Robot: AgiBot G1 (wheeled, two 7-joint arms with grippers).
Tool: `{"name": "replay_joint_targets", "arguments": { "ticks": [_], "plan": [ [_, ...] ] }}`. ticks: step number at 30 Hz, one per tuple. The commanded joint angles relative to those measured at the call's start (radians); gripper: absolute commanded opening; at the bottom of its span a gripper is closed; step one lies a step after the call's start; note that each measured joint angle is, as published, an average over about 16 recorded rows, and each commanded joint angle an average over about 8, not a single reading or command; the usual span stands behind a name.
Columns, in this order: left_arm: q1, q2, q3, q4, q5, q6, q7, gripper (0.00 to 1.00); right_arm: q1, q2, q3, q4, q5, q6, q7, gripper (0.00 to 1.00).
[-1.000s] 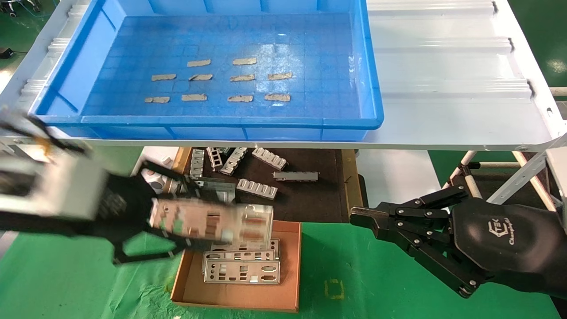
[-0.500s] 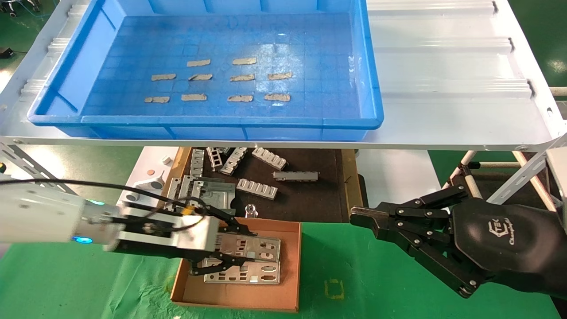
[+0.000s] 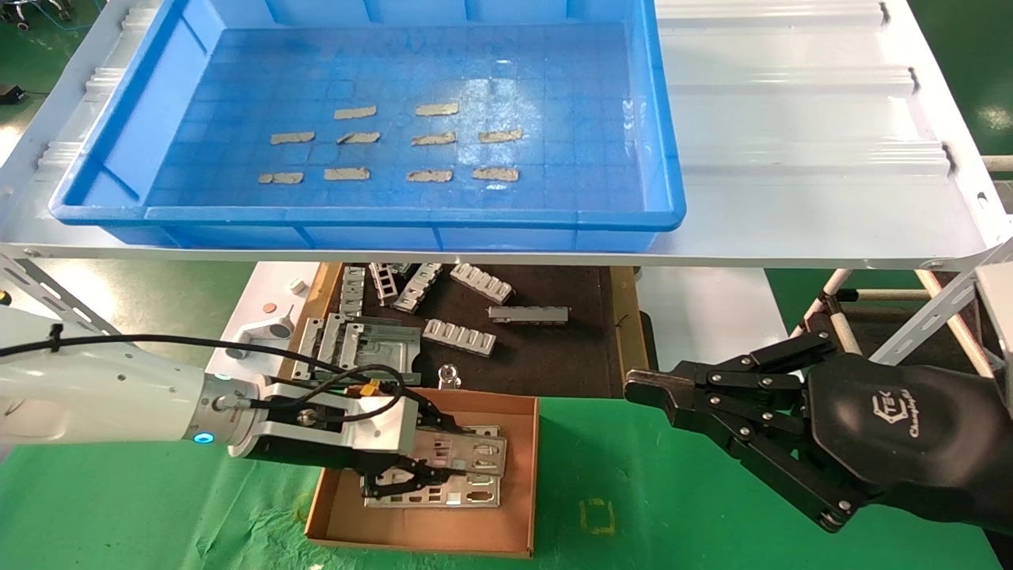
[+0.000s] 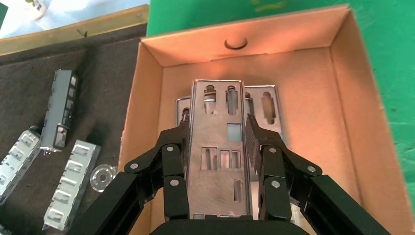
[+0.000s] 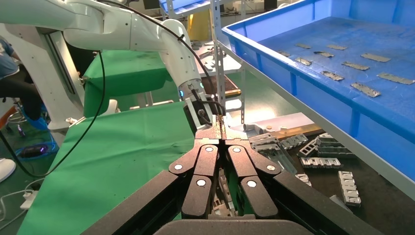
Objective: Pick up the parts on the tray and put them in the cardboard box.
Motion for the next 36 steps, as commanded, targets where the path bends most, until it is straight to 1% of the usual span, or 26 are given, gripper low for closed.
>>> {"name": "replay_joint_targets", "arguments": {
  "ticks": [1, 2, 3, 12, 18, 19, 20, 26, 27, 28, 36],
  "plan": [
    [-0.001, 0.011, 0.002, 0.025, 0.002, 0.0, 0.007, 0.91, 0.0, 0.0, 0.0, 0.0, 0.0, 0.0, 0.0, 0.0],
    [-0.002, 0.014, 0.003, 0.035, 0.003, 0.001, 0.01, 0.98, 0.0, 0.0, 0.0, 0.0, 0.0, 0.0, 0.0, 0.0],
    [-0.002, 0.017, 0.003, 0.043, 0.004, 0.003, 0.012, 1.0, 0.0, 0.0, 0.0, 0.0, 0.0, 0.0, 0.0, 0.0],
    [-0.016, 0.028, 0.001, 0.098, -0.004, 0.031, 0.034, 1.0, 0.0, 0.0, 0.0, 0.0, 0.0, 0.0, 0.0, 0.0],
    [-0.03, 0.018, -0.005, 0.113, -0.02, 0.079, 0.038, 1.0, 0.0, 0.0, 0.0, 0.0, 0.0, 0.0, 0.0, 0.0],
    [-0.03, 0.017, -0.006, 0.114, -0.023, 0.086, 0.037, 1.0, 0.0, 0.0, 0.0, 0.0, 0.0, 0.0, 0.0, 0.02],
    [-0.029, 0.014, -0.009, 0.113, -0.027, 0.092, 0.035, 1.0, 0.0, 0.0, 0.0, 0.0, 0.0, 0.0, 0.0, 0.11],
    [-0.001, -0.01, -0.055, 0.068, -0.059, 0.107, -0.006, 1.0, 0.0, 0.0, 0.0, 0.0, 0.0, 0.0, 0.0, 0.86],
    [0.007, -0.016, -0.066, 0.054, -0.066, 0.11, -0.017, 1.0, 0.0, 0.0, 0.0, 0.0, 0.0, 0.0, 0.0, 0.97],
    [0.015, -0.023, -0.078, 0.041, -0.073, 0.113, -0.028, 1.0, 0.0, 0.0, 0.0, 0.0, 0.0, 0.0, 0.0, 1.0],
    [0.077, -0.078, -0.173, -0.068, -0.131, 0.133, -0.118, 1.0, 0.0, 0.0, 0.0, 0.0, 0.0, 0.0, 0.0, 1.0]
  ]
}}
